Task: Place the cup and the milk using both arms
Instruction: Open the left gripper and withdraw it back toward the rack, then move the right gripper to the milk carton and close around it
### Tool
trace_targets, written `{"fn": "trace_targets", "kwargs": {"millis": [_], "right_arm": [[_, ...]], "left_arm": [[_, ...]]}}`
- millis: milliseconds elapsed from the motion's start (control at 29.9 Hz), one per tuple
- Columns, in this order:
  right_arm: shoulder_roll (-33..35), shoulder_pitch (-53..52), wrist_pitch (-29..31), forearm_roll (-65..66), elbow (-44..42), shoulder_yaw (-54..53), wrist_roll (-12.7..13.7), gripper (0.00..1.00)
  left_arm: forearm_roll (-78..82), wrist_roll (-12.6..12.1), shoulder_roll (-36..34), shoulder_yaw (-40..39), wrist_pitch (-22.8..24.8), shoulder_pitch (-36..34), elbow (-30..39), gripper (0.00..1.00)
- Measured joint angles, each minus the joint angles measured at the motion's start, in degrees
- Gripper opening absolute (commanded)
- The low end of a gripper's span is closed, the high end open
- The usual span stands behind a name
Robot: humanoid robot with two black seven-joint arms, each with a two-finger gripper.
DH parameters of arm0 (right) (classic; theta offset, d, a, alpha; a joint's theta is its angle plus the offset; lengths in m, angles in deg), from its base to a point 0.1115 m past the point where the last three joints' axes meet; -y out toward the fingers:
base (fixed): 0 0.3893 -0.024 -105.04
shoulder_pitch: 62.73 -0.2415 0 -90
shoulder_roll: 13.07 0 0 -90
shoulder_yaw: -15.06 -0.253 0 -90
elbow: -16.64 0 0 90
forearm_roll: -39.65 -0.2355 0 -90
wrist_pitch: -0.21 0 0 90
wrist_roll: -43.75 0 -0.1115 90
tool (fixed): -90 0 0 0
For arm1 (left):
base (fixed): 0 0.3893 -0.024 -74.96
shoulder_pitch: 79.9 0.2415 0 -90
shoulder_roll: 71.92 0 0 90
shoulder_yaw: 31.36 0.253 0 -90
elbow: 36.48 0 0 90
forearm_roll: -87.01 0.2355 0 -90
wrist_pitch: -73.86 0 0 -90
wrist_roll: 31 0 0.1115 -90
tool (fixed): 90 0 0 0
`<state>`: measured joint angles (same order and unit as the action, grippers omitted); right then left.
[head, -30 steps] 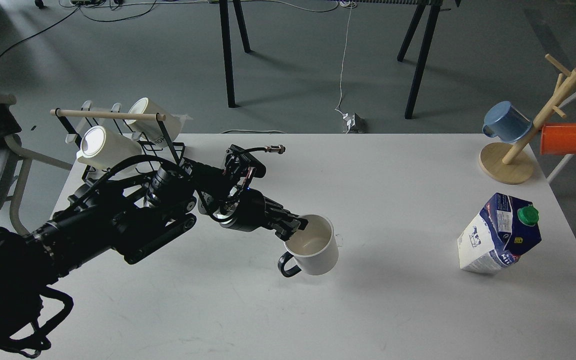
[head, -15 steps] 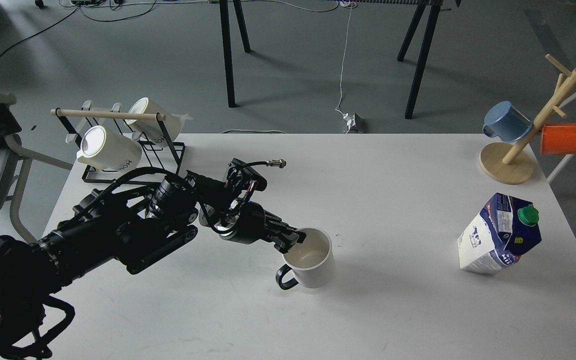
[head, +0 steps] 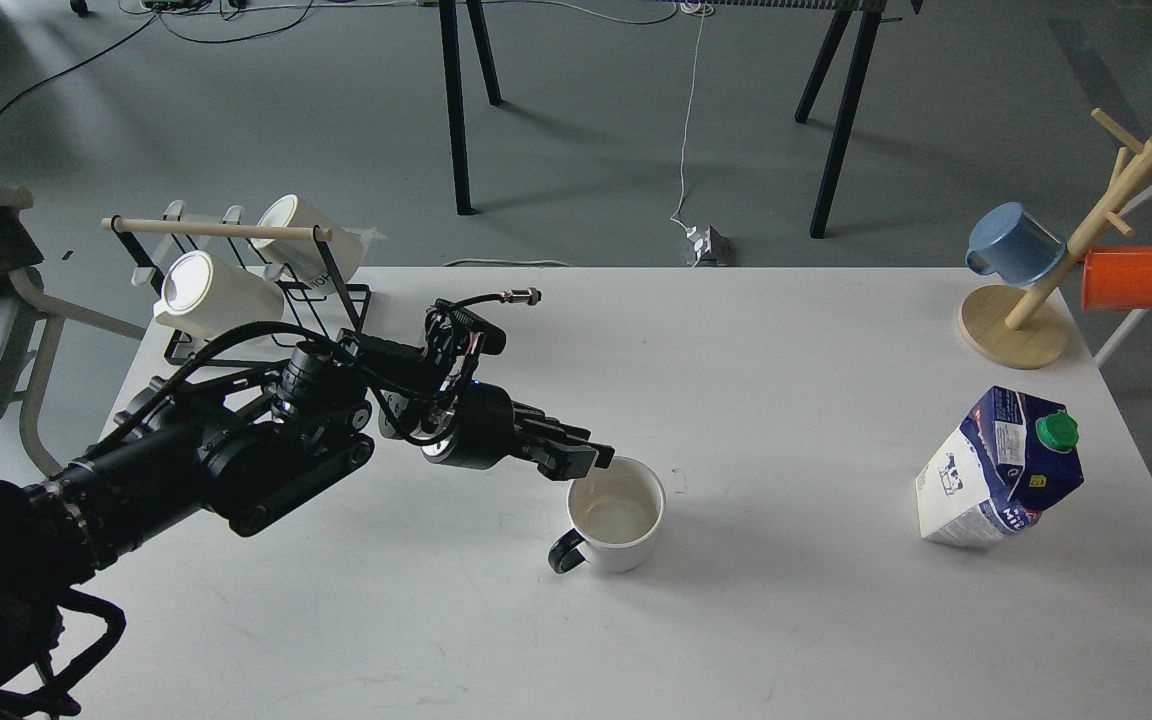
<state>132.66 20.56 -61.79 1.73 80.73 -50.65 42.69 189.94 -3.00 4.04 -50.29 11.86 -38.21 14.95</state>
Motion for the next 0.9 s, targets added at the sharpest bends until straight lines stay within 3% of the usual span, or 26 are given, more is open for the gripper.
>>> {"fn": "trace_targets", "kwargs": {"millis": [167, 368, 568, 702, 903], "right_arm": [[4.78, 4.91, 0.00, -14.44, 2.13, -0.12, 0.08, 0.93], [7.13, 18.72, 0.00, -19.80, 4.24, -0.02, -0.48, 0.94], [7.04, 34.70, 0.00, -20.53, 6.41, 0.03, -6.49, 0.95], [4.97, 37.91, 0.00, -16.86, 9.29, 1.21, -7.18, 0.95], [-3.78, 36.90, 0.00, -6.49, 11.18, 3.90, -7.29, 0.95]], "left_arm": [[-20.25, 0.00, -4.42, -6.20, -0.01, -0.62, 0.03, 0.88], [-39.87, 0.00, -9.39, -13.72, -0.02, -0.54, -0.10, 0.88], [-44.44, 0.00, -12.92, -16.02, -0.02, 0.10, 0.00, 0.88], [-44.64, 0.00, -13.97, -16.10, -0.01, 0.60, 0.00, 0.88], [-44.64, 0.00, -14.14, -16.00, 0.00, 1.00, 0.00, 0.88]]}}
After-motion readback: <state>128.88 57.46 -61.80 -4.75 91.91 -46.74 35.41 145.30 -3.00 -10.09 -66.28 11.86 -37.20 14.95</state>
